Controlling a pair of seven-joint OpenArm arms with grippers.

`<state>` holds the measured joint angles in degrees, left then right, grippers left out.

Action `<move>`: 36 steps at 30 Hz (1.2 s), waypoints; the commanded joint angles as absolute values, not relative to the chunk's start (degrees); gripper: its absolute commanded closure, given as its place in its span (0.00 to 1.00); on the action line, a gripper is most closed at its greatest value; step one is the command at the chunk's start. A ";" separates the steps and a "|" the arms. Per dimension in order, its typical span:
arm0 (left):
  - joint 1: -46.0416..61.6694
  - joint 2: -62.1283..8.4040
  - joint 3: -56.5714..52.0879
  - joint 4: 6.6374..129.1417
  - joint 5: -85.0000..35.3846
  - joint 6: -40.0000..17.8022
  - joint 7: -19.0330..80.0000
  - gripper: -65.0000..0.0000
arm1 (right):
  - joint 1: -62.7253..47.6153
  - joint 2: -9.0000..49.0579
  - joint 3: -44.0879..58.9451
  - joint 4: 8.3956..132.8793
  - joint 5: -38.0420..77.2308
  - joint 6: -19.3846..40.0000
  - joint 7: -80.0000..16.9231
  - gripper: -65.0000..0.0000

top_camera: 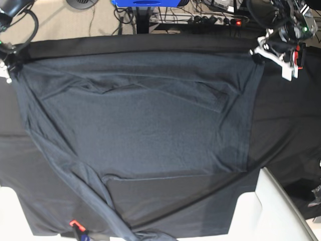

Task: Fold the T-shirt properly
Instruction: 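Pull both grippers back toward the collar, dragging the fold flat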

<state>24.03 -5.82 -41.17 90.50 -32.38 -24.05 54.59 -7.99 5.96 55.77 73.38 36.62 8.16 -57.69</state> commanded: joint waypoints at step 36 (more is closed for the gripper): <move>26.33 -6.20 -41.63 92.35 -32.48 -24.40 53.58 1.00 | -10.86 5.93 55.96 79.78 36.62 8.22 -56.84 1.00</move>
<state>26.06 -5.56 -41.17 91.48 -31.94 -24.25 54.41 -11.00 4.75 55.77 79.02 36.01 7.99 -57.71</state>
